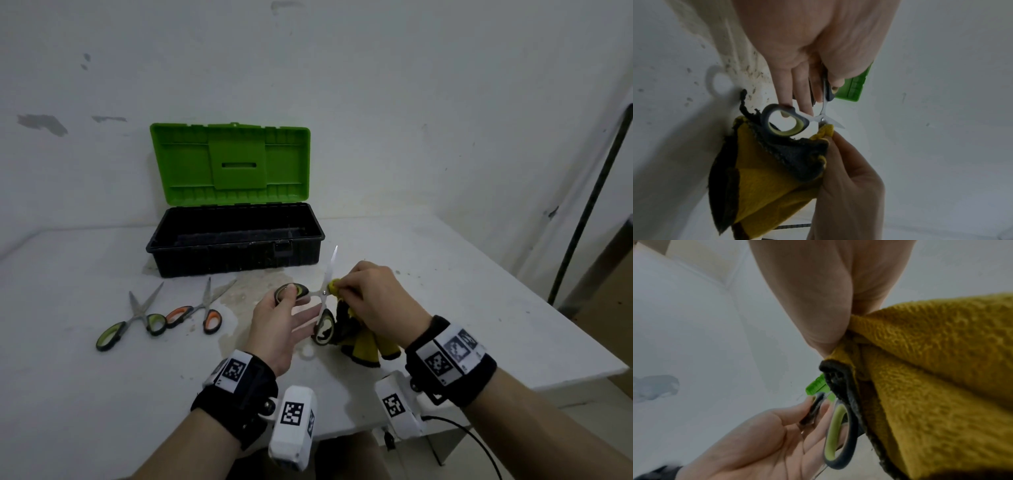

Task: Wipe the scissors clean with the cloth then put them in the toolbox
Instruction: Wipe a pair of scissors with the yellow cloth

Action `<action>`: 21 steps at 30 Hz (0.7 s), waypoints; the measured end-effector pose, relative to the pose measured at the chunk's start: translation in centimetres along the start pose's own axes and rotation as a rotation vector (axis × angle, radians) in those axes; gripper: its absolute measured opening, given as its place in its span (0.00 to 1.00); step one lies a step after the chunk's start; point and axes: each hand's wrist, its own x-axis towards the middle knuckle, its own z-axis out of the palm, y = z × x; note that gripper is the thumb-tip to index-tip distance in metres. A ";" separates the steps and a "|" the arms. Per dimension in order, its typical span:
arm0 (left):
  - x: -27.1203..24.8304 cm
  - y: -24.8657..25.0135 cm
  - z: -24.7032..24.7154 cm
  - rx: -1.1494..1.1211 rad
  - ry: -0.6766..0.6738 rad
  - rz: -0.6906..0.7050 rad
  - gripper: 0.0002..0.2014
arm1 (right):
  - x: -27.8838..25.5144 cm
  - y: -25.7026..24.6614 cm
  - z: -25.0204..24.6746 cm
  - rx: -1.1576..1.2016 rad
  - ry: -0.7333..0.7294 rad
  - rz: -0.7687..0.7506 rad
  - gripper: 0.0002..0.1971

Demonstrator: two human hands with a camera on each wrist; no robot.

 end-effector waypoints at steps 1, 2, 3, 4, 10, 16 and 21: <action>0.0 0.0 0.0 -0.001 -0.016 -0.011 0.11 | -0.1 -0.1 0.1 -0.008 -0.018 -0.008 0.11; 0.0 0.1 0.1 -0.001 -0.032 -0.023 0.11 | -0.2 -0.1 0.1 -0.019 -0.034 -0.016 0.11; 0.0 0.1 0.0 -0.007 -0.048 -0.035 0.11 | -0.3 -0.2 0.3 -0.025 -0.047 -0.022 0.11; 0.0 0.1 0.0 -0.017 -0.067 -0.049 0.11 | -0.3 -0.2 0.4 -0.026 -0.048 -0.028 0.11; 0.0 0.3 -0.3 0.023 -0.129 -0.060 0.13 | -0.5 -0.4 0.9 -0.097 -0.044 -0.098 0.10; -0.3 0.5 0.0 0.136 -0.101 0.031 0.12 | -1.6 -0.9 1.2 -0.165 -0.203 -0.241 0.10; -0.4 0.1 0.3 0.186 -0.079 0.065 0.11 | -1.5 -0.5 1.4 -0.157 -0.158 -0.209 0.10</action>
